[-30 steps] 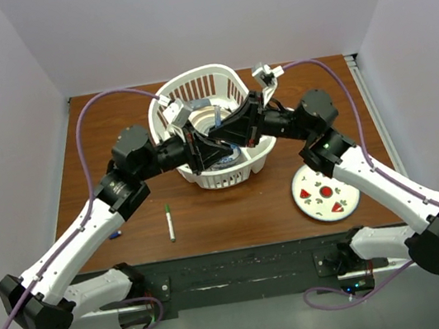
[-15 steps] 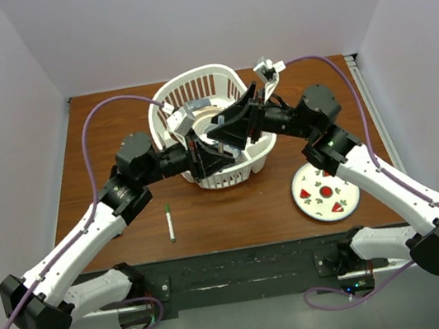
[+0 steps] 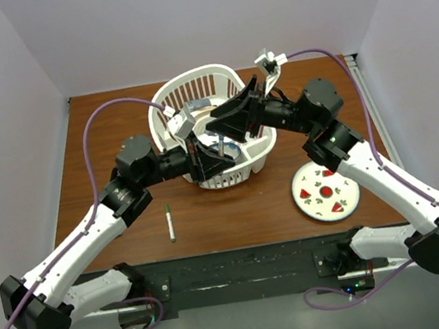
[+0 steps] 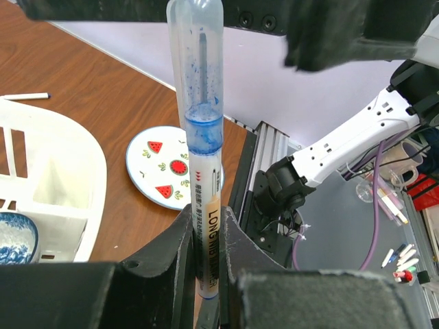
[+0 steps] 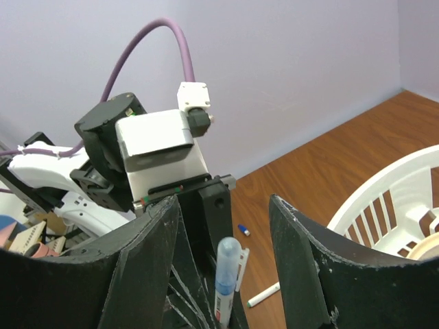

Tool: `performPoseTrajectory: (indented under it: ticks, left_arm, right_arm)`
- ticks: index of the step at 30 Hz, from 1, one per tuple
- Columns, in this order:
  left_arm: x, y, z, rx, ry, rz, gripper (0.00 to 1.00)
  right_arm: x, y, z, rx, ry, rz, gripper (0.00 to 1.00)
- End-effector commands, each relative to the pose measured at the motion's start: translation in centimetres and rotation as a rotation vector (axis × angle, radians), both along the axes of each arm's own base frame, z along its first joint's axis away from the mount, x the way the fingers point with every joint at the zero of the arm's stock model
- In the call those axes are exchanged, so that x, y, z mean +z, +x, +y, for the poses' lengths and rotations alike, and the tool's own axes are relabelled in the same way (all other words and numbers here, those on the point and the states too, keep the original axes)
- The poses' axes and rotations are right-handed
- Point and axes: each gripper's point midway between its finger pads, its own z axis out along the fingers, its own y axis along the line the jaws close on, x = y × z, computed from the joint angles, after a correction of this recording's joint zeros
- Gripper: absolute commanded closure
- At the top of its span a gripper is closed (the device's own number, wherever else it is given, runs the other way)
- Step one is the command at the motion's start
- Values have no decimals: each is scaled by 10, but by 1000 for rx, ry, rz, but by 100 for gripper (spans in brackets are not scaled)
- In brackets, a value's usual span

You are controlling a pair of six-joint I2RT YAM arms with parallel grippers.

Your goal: Insert the pens into the pen caps

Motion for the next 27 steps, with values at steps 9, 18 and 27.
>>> performPoseTrajectory:
  ticks: [9, 18, 27]
  left_arm:
    - [27, 0, 1, 5, -53, -96, 100]
    - [62, 25, -2, 94, -92, -186, 100]
    - [99, 56, -4, 119, -120, -238, 100]
  right_arm:
    - [-26, -3, 3, 29, -13, 23, 95]
    - [-113, -21, 15, 86, -130, 144, 100]
    - [-158, -47, 30, 148, -161, 246, 100]
